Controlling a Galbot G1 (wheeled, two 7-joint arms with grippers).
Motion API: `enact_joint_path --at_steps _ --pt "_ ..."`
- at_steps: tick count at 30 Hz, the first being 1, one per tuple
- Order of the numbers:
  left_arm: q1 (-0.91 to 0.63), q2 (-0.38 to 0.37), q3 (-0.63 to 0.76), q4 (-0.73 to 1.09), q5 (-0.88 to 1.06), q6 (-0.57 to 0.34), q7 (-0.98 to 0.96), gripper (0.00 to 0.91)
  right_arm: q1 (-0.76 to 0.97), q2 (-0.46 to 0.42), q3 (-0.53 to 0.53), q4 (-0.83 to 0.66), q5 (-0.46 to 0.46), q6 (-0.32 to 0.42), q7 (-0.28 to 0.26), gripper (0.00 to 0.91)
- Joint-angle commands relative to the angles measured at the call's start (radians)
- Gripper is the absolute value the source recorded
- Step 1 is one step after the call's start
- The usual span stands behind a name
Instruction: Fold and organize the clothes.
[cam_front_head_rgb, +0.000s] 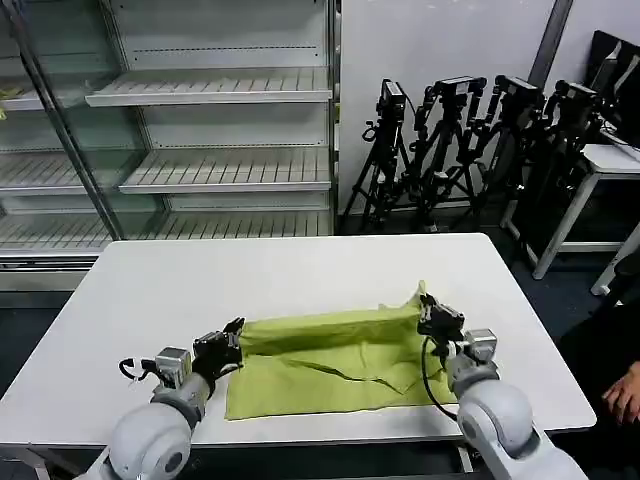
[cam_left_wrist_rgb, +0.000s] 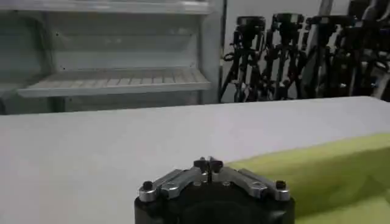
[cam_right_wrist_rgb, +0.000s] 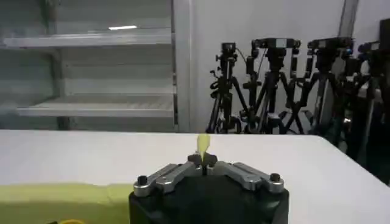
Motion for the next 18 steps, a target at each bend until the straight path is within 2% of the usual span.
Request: enact_joint_path --at_steps 1,5,6,7,8,9,14,18 --pt "0.154 0.0 -0.012 -0.055 0.13 0.013 0.034 0.03 -0.23 0.022 0.086 0.083 -0.076 0.011 -0.015 0.0" --pt "0.162 -0.017 -0.004 -0.037 0.163 0.01 0.043 0.03 -0.225 0.042 0.061 0.059 -0.098 -0.01 -0.012 0.0" --pt "0.16 -0.02 -0.004 -0.034 0.166 0.01 0.043 0.04 -0.223 0.045 0.055 0.054 -0.108 -0.02 -0.009 0.121" --pt "0.156 -0.026 -0.003 -0.027 0.169 0.008 0.048 0.393 -0.219 0.051 0.046 0.045 -0.122 -0.041 -0.008 0.907" --pt "0.155 -0.03 -0.004 -0.023 0.17 0.007 0.048 0.685 -0.217 0.055 0.041 0.043 -0.125 -0.041 -0.008 0.907" --pt "0.154 -0.037 -0.005 -0.013 0.174 0.002 0.047 0.907 -0.216 0.06 0.038 0.038 -0.141 -0.037 -0.007 0.907" --pt "0.18 -0.069 -0.03 -0.02 0.185 -0.019 0.043 0.907 -0.242 0.073 0.054 0.065 -0.15 -0.027 -0.006 0.907" --pt "0.217 -0.132 -0.07 -0.058 0.153 -0.02 0.011 0.907 -0.299 0.083 0.091 0.12 -0.174 -0.014 -0.009 0.907"
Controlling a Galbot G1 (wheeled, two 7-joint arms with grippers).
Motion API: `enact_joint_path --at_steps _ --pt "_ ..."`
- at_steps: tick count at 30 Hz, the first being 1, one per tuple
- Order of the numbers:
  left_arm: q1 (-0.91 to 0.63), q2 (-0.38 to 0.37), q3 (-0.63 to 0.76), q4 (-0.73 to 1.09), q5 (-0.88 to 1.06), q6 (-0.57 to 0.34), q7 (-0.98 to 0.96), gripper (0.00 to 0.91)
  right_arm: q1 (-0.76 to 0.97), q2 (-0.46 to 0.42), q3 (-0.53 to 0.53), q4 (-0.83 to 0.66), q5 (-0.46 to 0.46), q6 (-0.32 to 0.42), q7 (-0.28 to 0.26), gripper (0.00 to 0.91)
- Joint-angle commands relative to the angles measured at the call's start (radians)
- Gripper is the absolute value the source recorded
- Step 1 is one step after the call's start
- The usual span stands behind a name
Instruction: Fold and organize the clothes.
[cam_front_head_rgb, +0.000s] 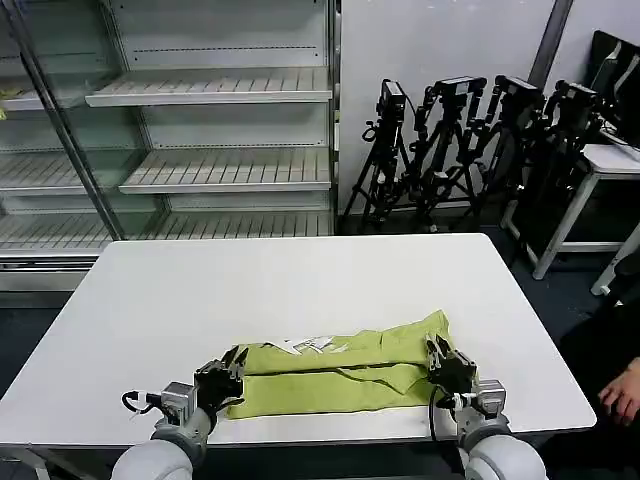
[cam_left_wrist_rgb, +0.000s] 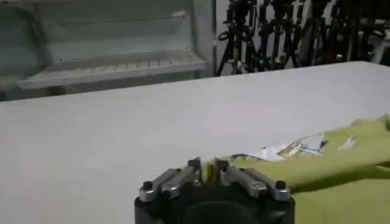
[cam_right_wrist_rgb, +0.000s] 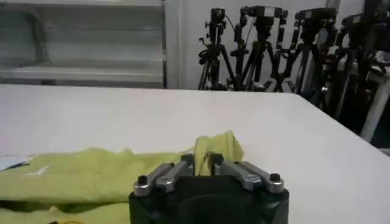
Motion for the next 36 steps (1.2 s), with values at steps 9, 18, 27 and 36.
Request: enact_joint_path --at_steps 9,18,27,36 --pt "0.099 -0.211 -0.046 -0.032 -0.085 0.01 -0.081 0.907 -0.242 0.076 0.059 0.148 -0.112 0.031 -0.001 0.907" --pt "0.039 -0.229 -0.014 0.035 -0.114 0.05 -0.097 0.907 -0.288 0.09 0.076 0.17 -0.124 0.047 0.001 0.907" --pt "0.023 -0.241 -0.015 0.064 -0.124 0.034 -0.094 0.05 -0.331 0.108 0.085 0.19 -0.139 0.061 -0.001 0.907" --pt "0.045 -0.25 -0.017 0.055 -0.156 0.013 -0.077 0.04 -0.349 0.124 0.084 0.205 -0.149 0.063 0.001 0.907"
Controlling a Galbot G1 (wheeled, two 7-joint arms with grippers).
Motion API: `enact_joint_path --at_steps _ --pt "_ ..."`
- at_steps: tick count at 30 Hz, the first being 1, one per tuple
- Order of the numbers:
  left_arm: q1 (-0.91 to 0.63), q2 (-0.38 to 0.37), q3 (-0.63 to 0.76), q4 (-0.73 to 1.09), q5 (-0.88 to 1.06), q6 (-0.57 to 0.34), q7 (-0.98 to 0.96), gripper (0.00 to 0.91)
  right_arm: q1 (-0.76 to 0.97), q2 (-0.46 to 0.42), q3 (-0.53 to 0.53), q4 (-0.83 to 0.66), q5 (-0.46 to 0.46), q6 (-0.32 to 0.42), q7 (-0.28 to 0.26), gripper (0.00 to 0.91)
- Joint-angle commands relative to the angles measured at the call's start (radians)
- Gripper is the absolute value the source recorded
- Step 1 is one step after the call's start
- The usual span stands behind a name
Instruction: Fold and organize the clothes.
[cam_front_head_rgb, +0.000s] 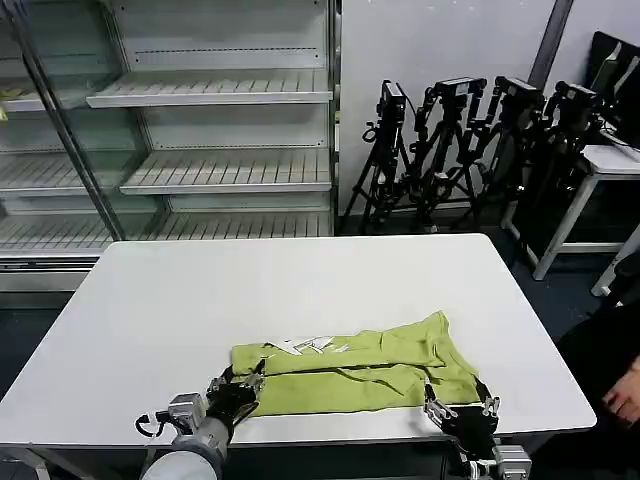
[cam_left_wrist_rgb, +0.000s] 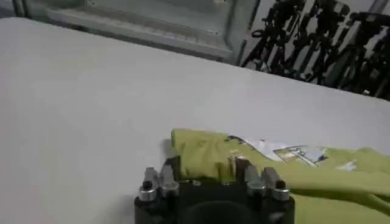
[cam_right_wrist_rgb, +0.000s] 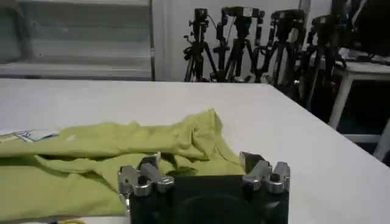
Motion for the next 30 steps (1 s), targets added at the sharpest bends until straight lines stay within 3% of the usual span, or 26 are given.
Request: enact_joint_path --at_steps 1,13,23,30 --pt "0.009 -0.019 0.001 0.017 -0.034 -0.009 0.007 0.04 -0.03 0.011 0.001 0.015 -0.008 0.003 0.002 0.907" --pt "0.032 0.004 -0.121 -0.055 -0.132 -0.016 0.011 0.04 -0.035 0.022 0.003 0.025 -0.012 0.011 0.006 0.907" --pt "0.075 0.237 -0.435 -0.055 -0.355 -0.014 0.032 0.04 -0.014 0.004 0.017 0.032 0.006 0.011 0.011 0.907" --pt "0.085 0.336 -0.629 -0.016 -0.497 0.004 0.041 0.04 -0.016 0.006 0.017 0.029 0.009 0.022 0.006 0.907"
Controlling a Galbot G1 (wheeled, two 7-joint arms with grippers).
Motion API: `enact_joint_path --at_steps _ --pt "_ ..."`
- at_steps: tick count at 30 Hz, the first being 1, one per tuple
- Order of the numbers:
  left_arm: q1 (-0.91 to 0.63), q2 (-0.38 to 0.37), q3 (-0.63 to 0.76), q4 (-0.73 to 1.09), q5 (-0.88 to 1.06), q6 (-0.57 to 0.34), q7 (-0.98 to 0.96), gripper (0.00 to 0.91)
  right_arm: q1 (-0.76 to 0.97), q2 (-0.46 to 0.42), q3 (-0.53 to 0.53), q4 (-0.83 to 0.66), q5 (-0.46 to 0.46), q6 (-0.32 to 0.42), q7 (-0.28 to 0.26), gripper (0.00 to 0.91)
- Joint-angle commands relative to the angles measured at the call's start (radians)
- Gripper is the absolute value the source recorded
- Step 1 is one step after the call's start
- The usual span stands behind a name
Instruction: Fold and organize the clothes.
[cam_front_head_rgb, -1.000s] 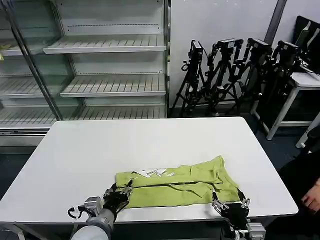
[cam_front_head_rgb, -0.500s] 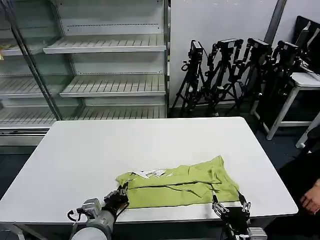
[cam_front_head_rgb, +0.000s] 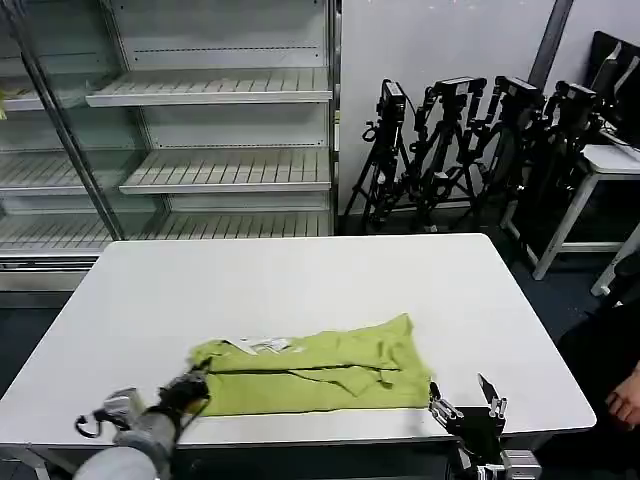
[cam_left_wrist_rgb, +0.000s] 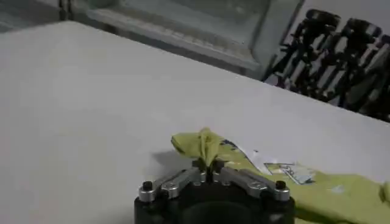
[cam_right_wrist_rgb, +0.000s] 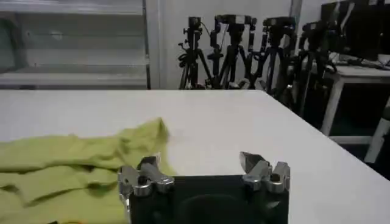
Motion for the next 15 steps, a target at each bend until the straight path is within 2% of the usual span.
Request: enact_joint_path --at_steps 1,4,7,9,15 --pt "0.011 0.196 -0.343 0.02 -0.243 0.01 0.007 0.04 0.001 -0.003 -0.002 -0.002 0.001 0.008 -0.005 0.907" --pt "0.001 0.196 -0.347 -0.025 -0.342 0.004 0.007 0.04 0.001 -0.008 -0.005 -0.002 0.0 0.016 -0.011 0.907" --pt "-0.019 0.169 -0.291 -0.076 -0.441 -0.016 0.006 0.04 0.005 -0.01 -0.003 -0.003 0.001 0.02 -0.011 0.907" --pt "-0.034 0.117 -0.213 -0.122 -0.554 -0.028 0.003 0.04 0.004 -0.011 0.0 -0.004 -0.001 0.041 -0.025 0.907" --pt "-0.068 -0.032 -0.05 -0.173 -0.678 -0.074 0.007 0.04 0.019 -0.022 0.008 -0.006 -0.009 0.074 -0.04 0.907"
